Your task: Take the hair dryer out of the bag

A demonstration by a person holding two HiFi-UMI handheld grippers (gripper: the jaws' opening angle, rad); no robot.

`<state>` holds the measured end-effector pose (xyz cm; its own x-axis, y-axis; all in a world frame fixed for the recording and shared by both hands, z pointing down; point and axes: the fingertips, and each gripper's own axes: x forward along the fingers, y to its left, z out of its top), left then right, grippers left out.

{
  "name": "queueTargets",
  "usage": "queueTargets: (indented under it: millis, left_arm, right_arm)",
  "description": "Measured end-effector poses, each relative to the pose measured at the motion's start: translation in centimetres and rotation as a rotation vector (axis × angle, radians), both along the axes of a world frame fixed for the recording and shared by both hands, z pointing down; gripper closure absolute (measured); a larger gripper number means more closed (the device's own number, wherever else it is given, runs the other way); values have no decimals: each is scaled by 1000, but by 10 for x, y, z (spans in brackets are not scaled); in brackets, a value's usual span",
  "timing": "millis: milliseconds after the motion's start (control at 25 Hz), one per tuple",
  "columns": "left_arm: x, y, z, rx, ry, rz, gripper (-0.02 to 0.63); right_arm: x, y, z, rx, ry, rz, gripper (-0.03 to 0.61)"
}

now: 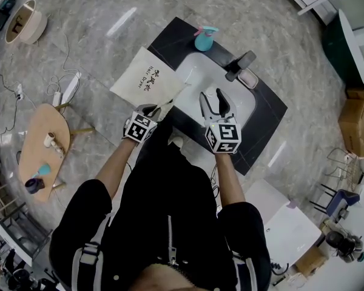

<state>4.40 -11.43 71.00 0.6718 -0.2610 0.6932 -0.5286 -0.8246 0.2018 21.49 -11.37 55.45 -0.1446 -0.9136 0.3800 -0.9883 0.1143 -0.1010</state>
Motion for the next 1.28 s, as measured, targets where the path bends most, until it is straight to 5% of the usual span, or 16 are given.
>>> queueTargets:
  millis: [600,1280]
  left_arm:
    - [-14,-30,-34,-34,119,-161,565]
    - [-30,-47,-38,-42,130,-192,565]
  right_arm:
    - [-26,-5,39,-96,-9,-87,351]
    - [-110,-9,138,-389,-111,-382,351]
